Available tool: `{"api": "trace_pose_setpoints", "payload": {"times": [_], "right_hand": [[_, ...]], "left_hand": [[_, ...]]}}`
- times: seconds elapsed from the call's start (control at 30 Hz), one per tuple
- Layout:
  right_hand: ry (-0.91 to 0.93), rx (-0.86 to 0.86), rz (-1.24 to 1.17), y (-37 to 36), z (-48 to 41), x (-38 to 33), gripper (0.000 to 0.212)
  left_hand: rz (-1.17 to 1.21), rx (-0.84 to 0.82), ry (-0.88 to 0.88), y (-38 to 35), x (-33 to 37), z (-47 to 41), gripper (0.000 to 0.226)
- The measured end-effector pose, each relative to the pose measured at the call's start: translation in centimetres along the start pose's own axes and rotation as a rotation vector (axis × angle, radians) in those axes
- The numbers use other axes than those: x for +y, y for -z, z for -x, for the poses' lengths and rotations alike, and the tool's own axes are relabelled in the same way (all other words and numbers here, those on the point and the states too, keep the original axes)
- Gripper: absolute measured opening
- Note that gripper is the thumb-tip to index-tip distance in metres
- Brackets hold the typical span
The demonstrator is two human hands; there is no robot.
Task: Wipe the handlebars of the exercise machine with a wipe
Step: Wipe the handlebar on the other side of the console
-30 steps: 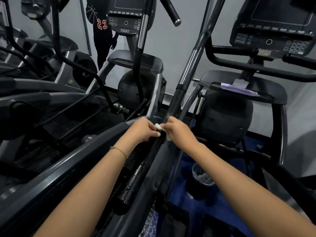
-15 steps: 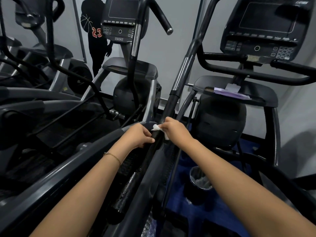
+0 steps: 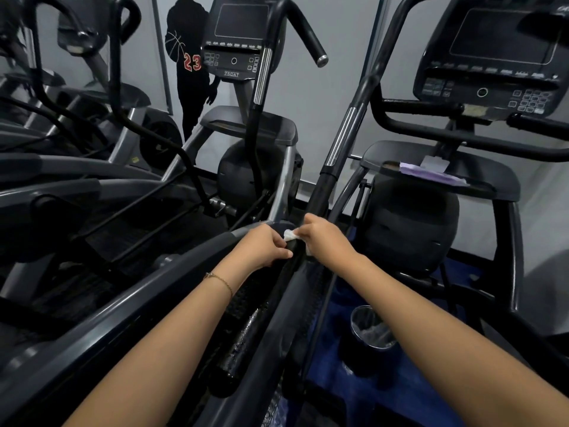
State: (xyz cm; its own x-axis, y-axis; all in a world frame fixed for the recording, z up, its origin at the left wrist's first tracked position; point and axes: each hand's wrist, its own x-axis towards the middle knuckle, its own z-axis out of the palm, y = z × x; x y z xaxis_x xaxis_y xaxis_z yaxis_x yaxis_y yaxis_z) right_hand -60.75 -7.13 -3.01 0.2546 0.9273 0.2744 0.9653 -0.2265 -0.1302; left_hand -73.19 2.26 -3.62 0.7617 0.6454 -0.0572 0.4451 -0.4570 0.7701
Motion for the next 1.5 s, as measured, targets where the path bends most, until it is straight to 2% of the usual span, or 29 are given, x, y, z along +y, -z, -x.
{"api": "trace_pose_setpoints", "payload": {"times": [0.07, 0.13, 0.27, 0.43, 0.53, 0.63, 0.73, 0.8, 0.87, 1.0, 1.17, 1.33, 1.4, 1.5], "right_hand": [[0.047, 0.001, -0.056, 0.2, 1.1, -0.2, 0.025], [0.009, -0.001, -0.098, 0.6, 1.1, 0.3, 0.026], [-0.056, -0.020, -0.018, 0.6, -0.2, 0.0, 0.026], [0.029, -0.023, -0.031, 0.1, 1.4, -0.8, 0.023], [-0.087, -0.013, -0.070, 0.6, 0.8, 0.0, 0.026], [-0.130, 0.036, -0.060, 0.0, 0.4, -0.3, 0.023], [-0.035, 0.062, -0.087, -0.5, 1.9, -1.1, 0.021], [0.008, 0.076, -0.188, 0.0, 3.0, -1.5, 0.023], [-0.043, 0.096, -0.271, 0.5, 2.9, -1.4, 0.024], [-0.166, 0.150, -0.274, -0.3, 2.2, -1.9, 0.025], [-0.012, 0.183, -0.285, -0.6, 4.9, -2.9, 0.020], [-0.132, 0.125, -0.167, -0.2, 2.1, -1.9, 0.026], [-0.077, 0.126, -0.107, -0.4, 2.3, -2.6, 0.026], [0.051, 0.162, -0.166, -0.5, 4.5, -3.0, 0.020]], "left_hand": [[-0.008, 0.010, -0.004, 0.1, 0.0, 0.0, 0.017], [-0.016, 0.009, -0.010, 0.0, 0.0, -0.1, 0.018], [-0.039, 0.013, -0.010, 0.0, 0.2, -0.1, 0.010], [-0.035, 0.010, -0.027, 0.0, 0.2, -0.1, 0.016], [-0.028, 0.002, -0.008, 0.1, 0.3, -0.1, 0.017], [0.063, -0.039, 0.014, 0.3, 0.4, 0.2, 0.022], [0.260, -0.111, 0.068, 1.0, -0.1, 1.3, 0.032], [0.310, -0.146, 0.100, 1.5, -0.8, 2.2, 0.034], [0.322, -0.145, 0.117, 1.5, -1.4, 3.0, 0.033], [0.348, -0.098, 0.115, 1.1, -1.8, 4.0, 0.033], [0.364, -0.095, 0.114, 1.0, -1.9, 4.1, 0.034], [0.342, -0.093, 0.097, 0.9, -1.6, 4.2, 0.032], [0.337, -0.084, 0.091, 0.8, -1.7, 4.2, 0.032], [0.342, -0.077, 0.089, 0.8, -1.8, 4.2, 0.033]]}}
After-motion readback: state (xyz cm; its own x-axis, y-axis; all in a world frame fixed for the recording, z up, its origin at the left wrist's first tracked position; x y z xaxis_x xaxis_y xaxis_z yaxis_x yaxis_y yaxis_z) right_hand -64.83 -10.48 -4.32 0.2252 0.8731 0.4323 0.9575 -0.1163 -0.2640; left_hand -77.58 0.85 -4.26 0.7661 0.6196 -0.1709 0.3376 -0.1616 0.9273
